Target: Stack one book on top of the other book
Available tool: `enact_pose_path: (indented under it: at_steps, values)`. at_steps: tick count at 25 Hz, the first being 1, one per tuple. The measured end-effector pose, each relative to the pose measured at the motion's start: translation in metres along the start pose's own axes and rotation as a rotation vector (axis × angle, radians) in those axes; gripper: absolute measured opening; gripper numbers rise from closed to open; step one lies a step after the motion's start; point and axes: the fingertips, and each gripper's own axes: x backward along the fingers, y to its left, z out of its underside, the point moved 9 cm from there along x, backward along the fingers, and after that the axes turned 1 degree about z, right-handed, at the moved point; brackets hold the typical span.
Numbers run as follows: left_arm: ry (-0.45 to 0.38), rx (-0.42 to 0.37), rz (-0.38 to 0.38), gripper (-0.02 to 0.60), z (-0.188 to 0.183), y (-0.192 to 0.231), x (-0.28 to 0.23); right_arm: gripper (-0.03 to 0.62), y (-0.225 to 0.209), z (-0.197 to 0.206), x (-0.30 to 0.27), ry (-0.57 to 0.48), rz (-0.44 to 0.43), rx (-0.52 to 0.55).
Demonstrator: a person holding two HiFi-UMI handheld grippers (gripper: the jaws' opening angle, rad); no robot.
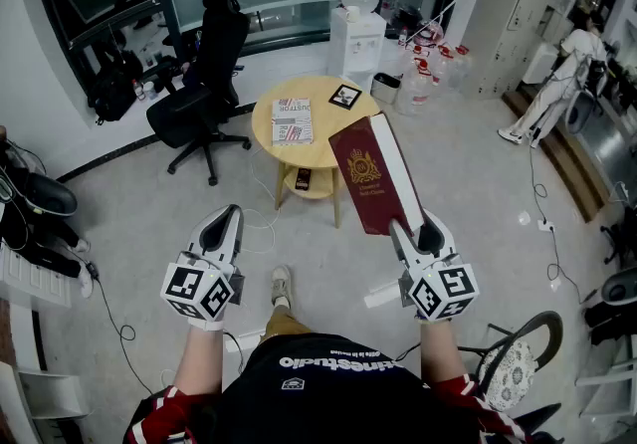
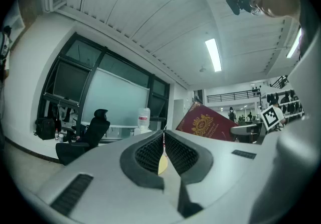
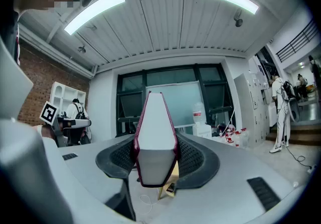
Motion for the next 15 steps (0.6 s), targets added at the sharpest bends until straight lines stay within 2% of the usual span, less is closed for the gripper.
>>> enact_pose_path:
  at_steps: [15]
  values:
    - [-0.006,0.002,0.026,0.025,0.0,-0.001,-0.011,0.241,0.005,-0.004,-0.002,-0.017,-0.016,0.009]
